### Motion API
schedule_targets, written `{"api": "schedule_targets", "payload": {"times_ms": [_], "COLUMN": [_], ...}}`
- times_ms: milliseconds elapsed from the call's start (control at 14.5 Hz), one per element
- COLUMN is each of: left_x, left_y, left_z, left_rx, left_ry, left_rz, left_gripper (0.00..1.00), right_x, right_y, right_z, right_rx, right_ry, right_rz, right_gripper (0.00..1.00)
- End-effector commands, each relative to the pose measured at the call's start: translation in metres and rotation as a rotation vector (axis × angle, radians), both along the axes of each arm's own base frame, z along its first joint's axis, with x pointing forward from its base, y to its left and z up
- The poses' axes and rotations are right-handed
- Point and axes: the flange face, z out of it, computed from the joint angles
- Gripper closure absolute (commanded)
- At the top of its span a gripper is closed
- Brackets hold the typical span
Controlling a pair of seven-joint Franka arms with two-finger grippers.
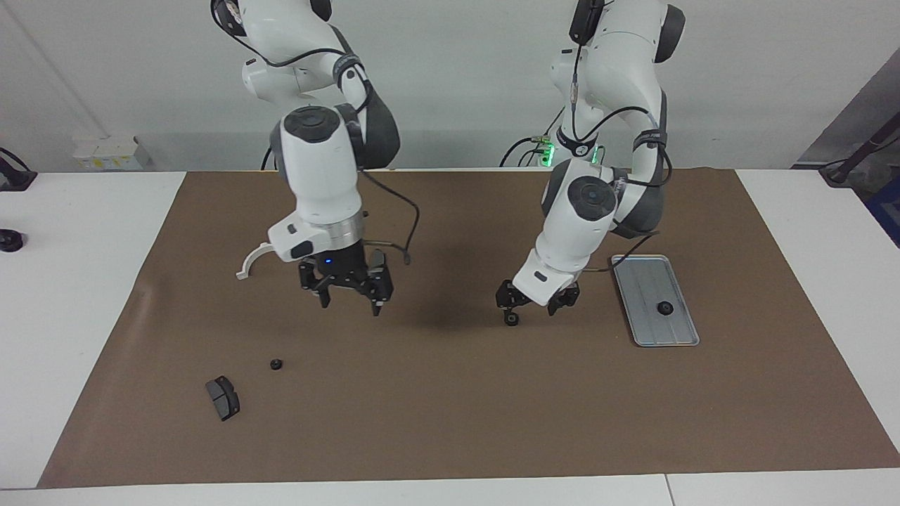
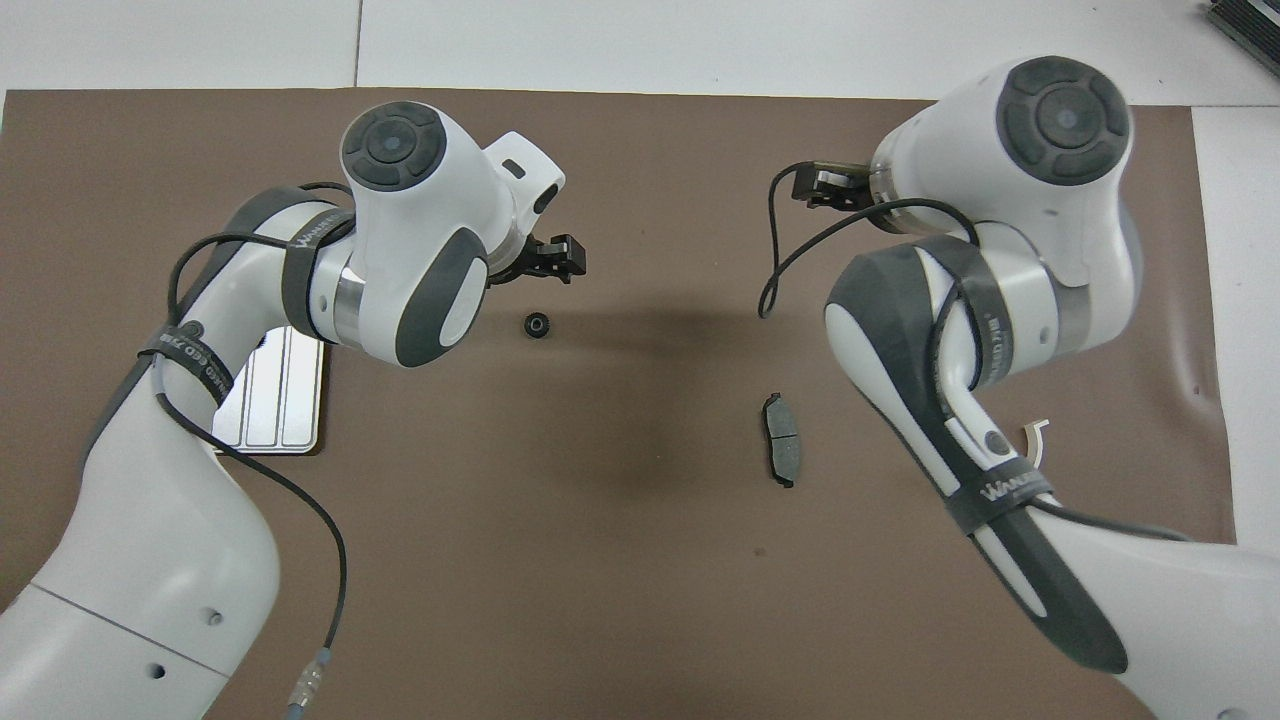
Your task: Pick bearing gear from pile to tray
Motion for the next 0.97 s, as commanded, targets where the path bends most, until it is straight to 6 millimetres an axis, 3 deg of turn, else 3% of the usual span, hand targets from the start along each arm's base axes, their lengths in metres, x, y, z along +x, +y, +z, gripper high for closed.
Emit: {"api": "schedule_targets", "payload": {"times_ms": [0, 69, 138, 345, 621, 759, 897], "left_x": [0.006, 0.006, -0.002, -0.016, -0.033, -0.039, -0.045], "left_y": [-0.021, -0.02, -0.019, -0.007, -0.003, -0.001, -0.001], "left_z": [-0.012, -0.015, -0.031, -0.056, -0.069, -0.072, -0.077], "left_rx": [-0.015, -0.015, 0.013, 0.046, 0.066, 0.088, 0.097], "left_ry": [-0.04, -0.051, -0.037, -0.055, -0.027, -0.021, -0.005], "left_rz": [-0.011, -0.012, -0.029, -0.051, -0.065, -0.085, -0.09], "left_gripper": [0.02, 0.04, 0.06, 0.09, 0.13, 0.17, 0.22], "right_x": [-0.001, 0.002, 0.006, 0.015, 0.028, 0.029, 0.025], "right_y": [-0.055, -0.076, -0.093, -0.13, -0.14, -0.143, -0.138], "right_z": [-0.025, -0.037, -0.052, -0.086, -0.146, -0.155, -0.166], "right_rx": [0.015, 0.019, 0.015, 0.001, -0.008, -0.013, -0.012], "right_ry": [0.061, 0.078, 0.094, 0.098, 0.078, 0.057, 0.074], "right_rz": [0.082, 0.088, 0.099, 0.135, 0.147, 0.159, 0.166], "right_gripper": [0.0, 0.0, 0.0, 0.0, 0.0, 0.0, 0.19]}}
